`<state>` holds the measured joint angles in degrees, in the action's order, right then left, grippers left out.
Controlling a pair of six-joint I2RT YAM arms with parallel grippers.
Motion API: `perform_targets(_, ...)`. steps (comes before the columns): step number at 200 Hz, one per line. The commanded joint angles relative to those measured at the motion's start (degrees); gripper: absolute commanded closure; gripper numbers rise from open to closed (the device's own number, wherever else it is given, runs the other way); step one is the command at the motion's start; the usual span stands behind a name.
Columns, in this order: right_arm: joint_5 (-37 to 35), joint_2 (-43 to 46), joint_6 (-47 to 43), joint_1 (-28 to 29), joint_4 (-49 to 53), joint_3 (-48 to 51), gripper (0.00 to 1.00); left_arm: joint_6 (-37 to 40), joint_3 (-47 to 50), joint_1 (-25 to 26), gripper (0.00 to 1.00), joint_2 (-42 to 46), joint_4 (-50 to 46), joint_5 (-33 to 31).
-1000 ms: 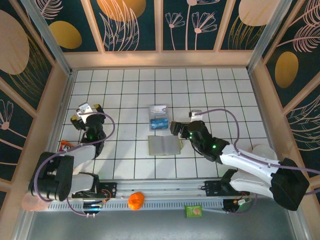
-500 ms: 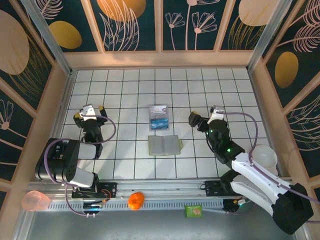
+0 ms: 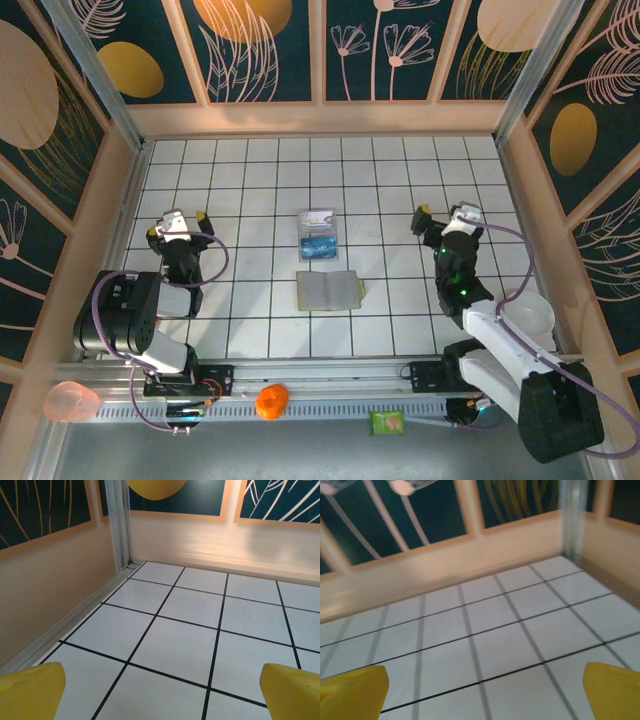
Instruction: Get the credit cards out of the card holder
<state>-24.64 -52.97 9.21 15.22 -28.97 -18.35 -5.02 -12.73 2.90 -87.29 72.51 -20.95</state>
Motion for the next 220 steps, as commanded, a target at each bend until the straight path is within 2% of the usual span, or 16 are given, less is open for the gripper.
perform_targets(1, 2.0, -3.44, -2.45, -6.69, -8.9, 2.45, 0.01, -1.25, 0.42, -0.44, 0.01, 0.17, 3.0, 1.23)
perform_targets(29, 6.32, -12.37, -3.85, -12.47, -21.73, 5.76, 0.01, -1.3, 0.42, -0.41, 0.01, 0.27, 2.76, 1.33)
perform_targets(64, 10.96, -24.38, -6.93, -14.07, -34.48, 4.33, 0.01, -1.31, 0.42, -0.41, 0.01, 0.25, 2.82, 1.3)
perform_targets(85, 16.37, -30.82, -7.07, -15.46, -35.78, 2.27, 0.01, -1.26, 0.38, -0.4, 0.01, 0.14, 2.88, 1.28)
perform_targets(96, 18.51, -35.04, -7.8, -15.49, -43.51, 3.87, 0.01, -1.29, 0.43, -0.48, 0.01, 0.19, 2.87, 1.31)
perform_targets(104, 21.72, -34.94, -7.9, -16.14, -43.67, 5.05, 0.01, -1.31, 0.34, -0.42, 0.01, 0.16, 2.82, 1.32)
perform_targets(114, 21.95, -37.37, -8.15, -16.36, -50.33, 6.72, 0.01, -1.28, 0.34, -0.42, 0.01, 0.19, 2.73, 1.29)
perform_targets(123, 21.16, -36.26, -7.57, -16.33, -46.91, 6.16, 0.01, -1.31, 0.34, -0.43, 0.01, 0.19, 2.73, 1.29)
perform_targets(148, 20.7, -36.61, -7.75, -16.37, -48.31, 6.52, 0.01, -1.36, 0.08, -0.43, 0.01, -0.03, 2.46, 1.35)
perform_targets(167, 15.79, -36.84, -6.98, -15.51, -50.05, 7.21, 0.01, -1.36, 0.3, -0.45, 0.01, 0.14, 2.71, 1.34)
perform_targets(220, 15.77, -36.76, -6.93, -15.49, -49.92, 7.11, 0.01, -1.25, 0.43, -0.43, 0.01, 0.19, 2.83, 1.27)
